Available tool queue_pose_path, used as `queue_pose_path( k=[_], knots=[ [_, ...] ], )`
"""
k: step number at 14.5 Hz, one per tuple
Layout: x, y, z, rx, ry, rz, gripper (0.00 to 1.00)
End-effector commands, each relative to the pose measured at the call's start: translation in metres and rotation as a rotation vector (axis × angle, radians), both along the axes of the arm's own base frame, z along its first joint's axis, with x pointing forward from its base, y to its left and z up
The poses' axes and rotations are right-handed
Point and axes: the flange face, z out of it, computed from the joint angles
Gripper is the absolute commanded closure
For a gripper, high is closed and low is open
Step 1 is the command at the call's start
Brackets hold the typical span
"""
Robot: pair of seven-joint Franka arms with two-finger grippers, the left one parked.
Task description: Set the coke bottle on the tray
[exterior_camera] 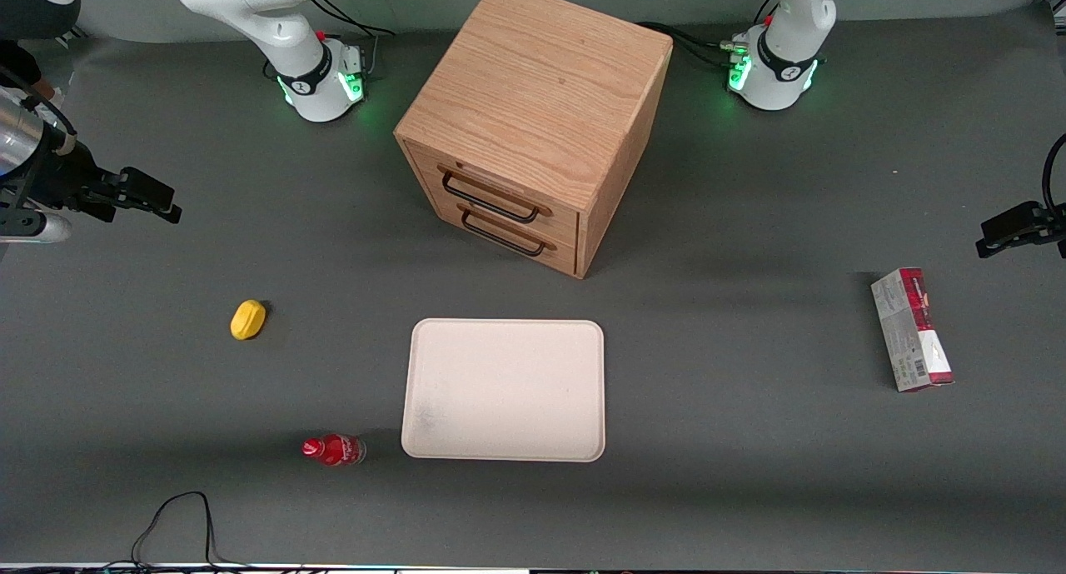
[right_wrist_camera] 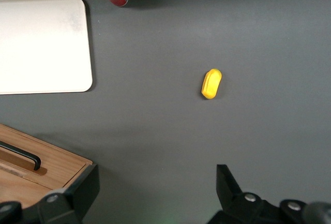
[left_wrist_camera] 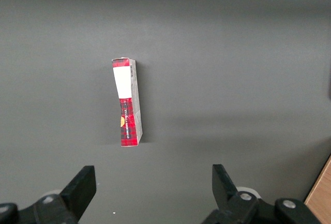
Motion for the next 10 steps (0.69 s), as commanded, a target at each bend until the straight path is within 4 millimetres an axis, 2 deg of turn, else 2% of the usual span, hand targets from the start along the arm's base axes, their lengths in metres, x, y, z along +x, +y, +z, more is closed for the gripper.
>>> queue_pose_path(
  k=[1, 5, 7, 10],
  knots=[
    [-0.001, 0.001, -0.003, 0.008, 0.001, -0.006, 0.0],
    [0.001, 0.008, -0.004, 0.009, -0.002, 0.008, 0.0],
    [0.003, 0.013, 0.005, 0.017, -0.026, 0.015, 0.0],
    [0.045, 0.02, 0.01, 0.013, -0.074, 0.024, 0.0]
  ],
)
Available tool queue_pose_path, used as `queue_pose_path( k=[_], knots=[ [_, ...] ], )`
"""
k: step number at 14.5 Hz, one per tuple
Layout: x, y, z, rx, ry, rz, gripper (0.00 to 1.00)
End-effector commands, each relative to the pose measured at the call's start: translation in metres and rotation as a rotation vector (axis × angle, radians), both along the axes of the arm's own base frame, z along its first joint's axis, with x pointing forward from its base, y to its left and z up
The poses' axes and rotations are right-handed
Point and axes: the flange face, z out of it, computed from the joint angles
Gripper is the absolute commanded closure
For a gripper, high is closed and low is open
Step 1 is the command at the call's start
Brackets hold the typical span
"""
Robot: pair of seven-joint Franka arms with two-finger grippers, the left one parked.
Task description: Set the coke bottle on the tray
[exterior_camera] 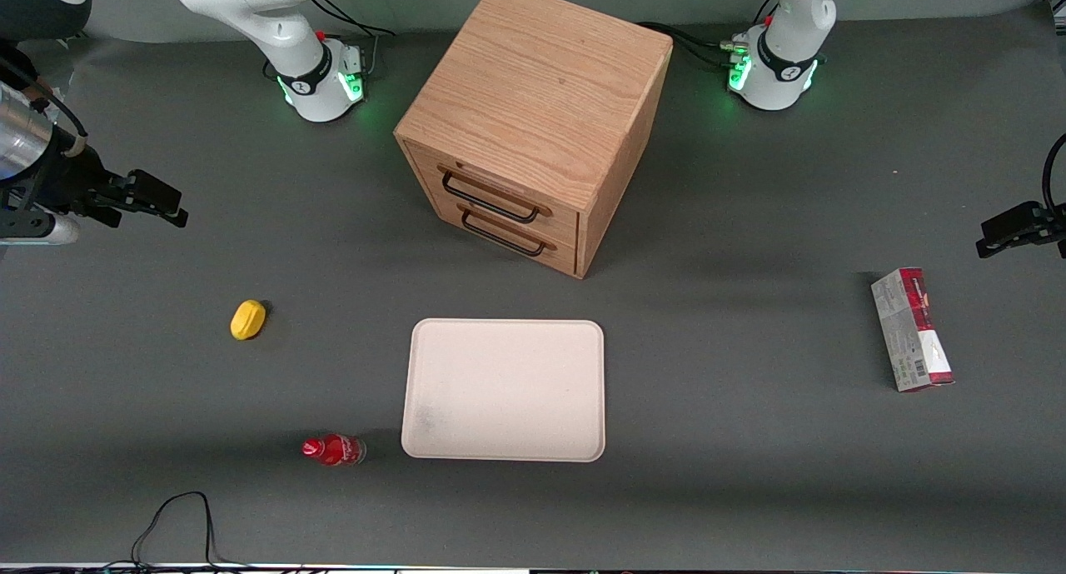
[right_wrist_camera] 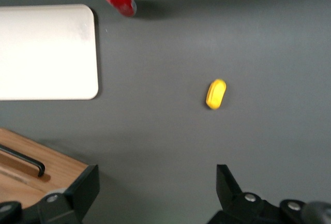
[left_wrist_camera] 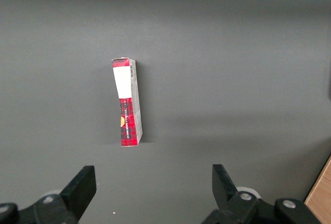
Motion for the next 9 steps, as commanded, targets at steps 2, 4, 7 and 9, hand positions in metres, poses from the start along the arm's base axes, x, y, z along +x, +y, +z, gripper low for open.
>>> queue_pose_path(
  k=[2, 4, 7, 9],
  knots=[
    [0.069, 0.031, -0.009, 0.011, -0.03, 0.041, 0.0],
    [0.107, 0.05, -0.028, 0.019, -0.038, 0.069, 0.0],
    [0.147, 0.072, -0.071, 0.042, -0.094, 0.087, 0.0],
    [0.17, 0.09, -0.11, 0.052, -0.119, 0.104, 0.0]
  ],
)
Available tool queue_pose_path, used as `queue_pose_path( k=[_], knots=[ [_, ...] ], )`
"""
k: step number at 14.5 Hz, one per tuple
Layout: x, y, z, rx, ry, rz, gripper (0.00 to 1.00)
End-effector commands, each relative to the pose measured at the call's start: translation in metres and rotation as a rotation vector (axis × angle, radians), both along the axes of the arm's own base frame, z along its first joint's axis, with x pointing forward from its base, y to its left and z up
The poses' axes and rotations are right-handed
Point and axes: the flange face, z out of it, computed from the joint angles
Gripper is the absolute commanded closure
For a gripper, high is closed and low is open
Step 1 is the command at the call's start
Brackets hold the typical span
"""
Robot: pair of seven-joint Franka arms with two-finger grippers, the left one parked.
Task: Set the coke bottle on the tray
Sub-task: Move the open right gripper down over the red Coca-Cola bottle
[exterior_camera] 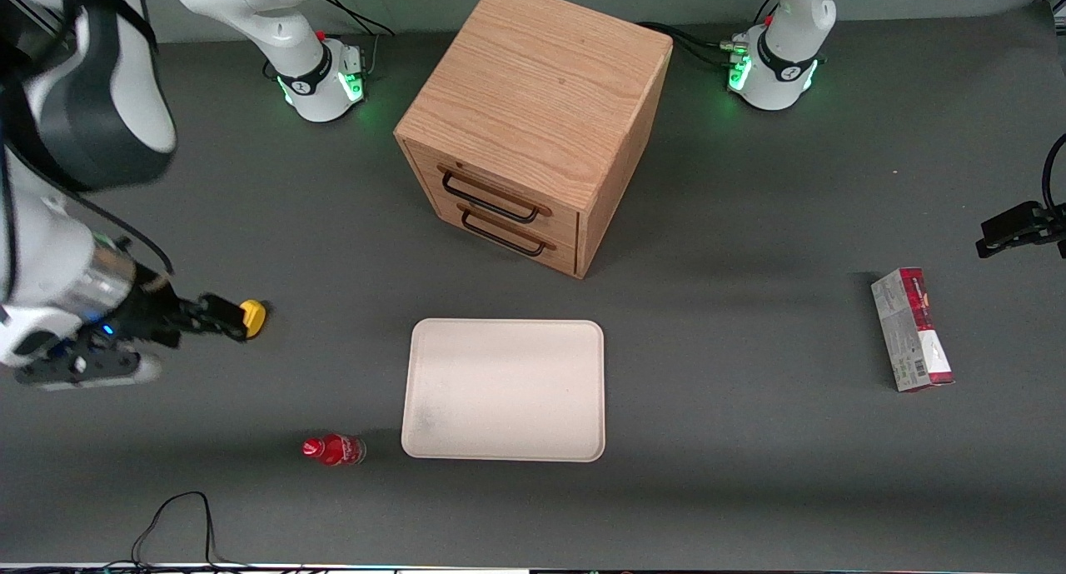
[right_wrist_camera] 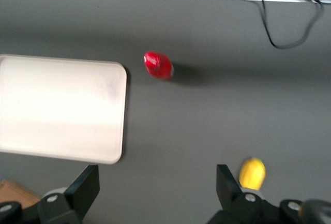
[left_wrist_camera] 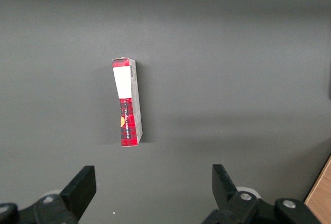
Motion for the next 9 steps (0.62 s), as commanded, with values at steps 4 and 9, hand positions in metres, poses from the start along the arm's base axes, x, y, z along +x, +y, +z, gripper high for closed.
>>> queue_pose_path(
  k=[4, 9],
  knots=[
    [0.058, 0.018, -0.079, -0.012, -0.046, 0.032, 0.0],
    [0.072, 0.029, -0.148, -0.049, -0.051, 0.101, 0.0]
  ],
)
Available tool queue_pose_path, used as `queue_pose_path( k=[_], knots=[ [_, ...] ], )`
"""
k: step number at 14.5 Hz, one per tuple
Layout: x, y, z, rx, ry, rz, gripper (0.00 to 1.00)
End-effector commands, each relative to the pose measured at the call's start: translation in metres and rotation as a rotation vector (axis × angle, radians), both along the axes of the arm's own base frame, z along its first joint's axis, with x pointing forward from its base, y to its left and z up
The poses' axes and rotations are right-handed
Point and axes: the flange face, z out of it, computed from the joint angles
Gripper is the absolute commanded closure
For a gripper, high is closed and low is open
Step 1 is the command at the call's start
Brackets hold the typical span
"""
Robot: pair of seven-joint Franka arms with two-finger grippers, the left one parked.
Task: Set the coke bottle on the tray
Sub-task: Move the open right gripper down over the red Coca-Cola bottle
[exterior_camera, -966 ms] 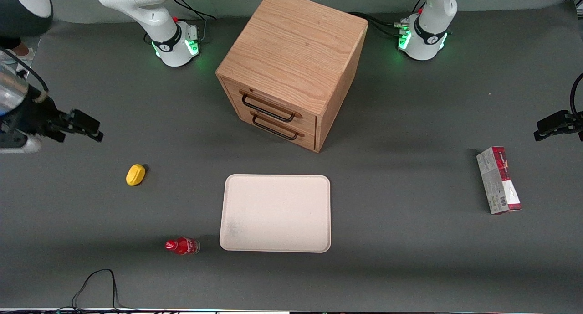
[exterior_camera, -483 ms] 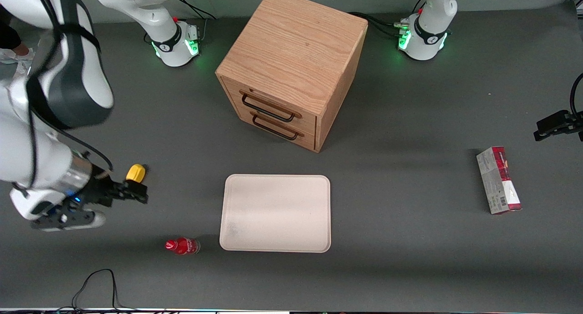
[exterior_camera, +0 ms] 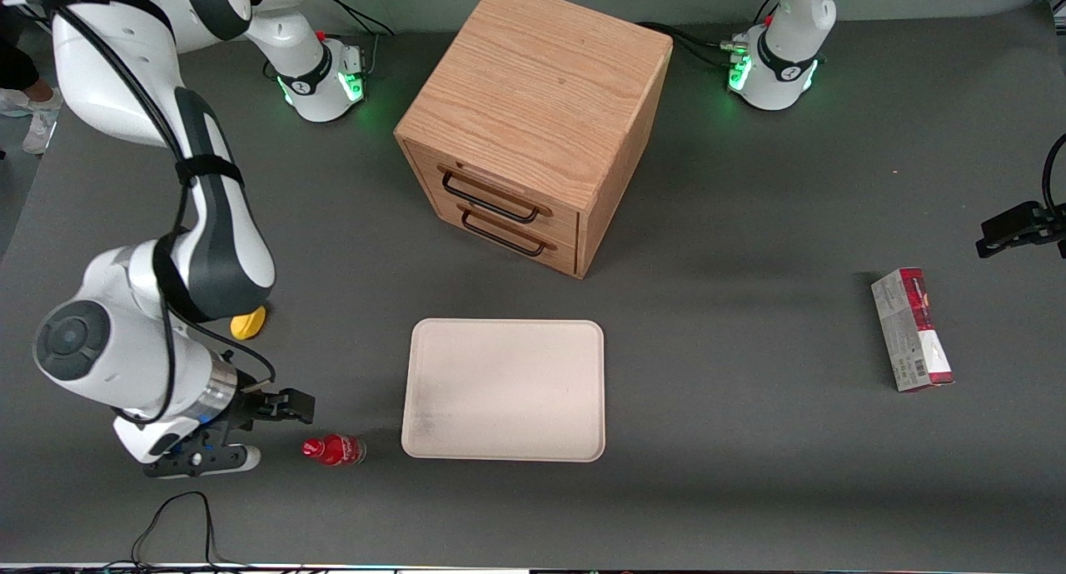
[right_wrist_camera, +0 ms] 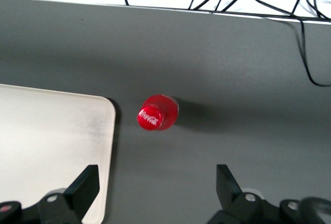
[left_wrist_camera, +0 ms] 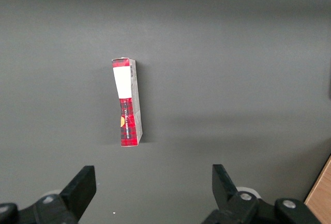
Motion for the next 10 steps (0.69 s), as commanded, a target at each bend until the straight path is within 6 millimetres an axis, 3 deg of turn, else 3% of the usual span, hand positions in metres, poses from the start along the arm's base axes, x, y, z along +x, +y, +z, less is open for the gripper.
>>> queue_pose_path(
  k=[1, 8, 10],
  knots=[
    [0.011, 0.012, -0.024, -0.018, -0.032, 0.054, 0.0],
    [0.021, 0.017, -0.072, -0.007, -0.076, 0.058, 0.01],
    [0.022, 0.017, -0.074, -0.003, -0.096, 0.059, 0.01]
  ],
)
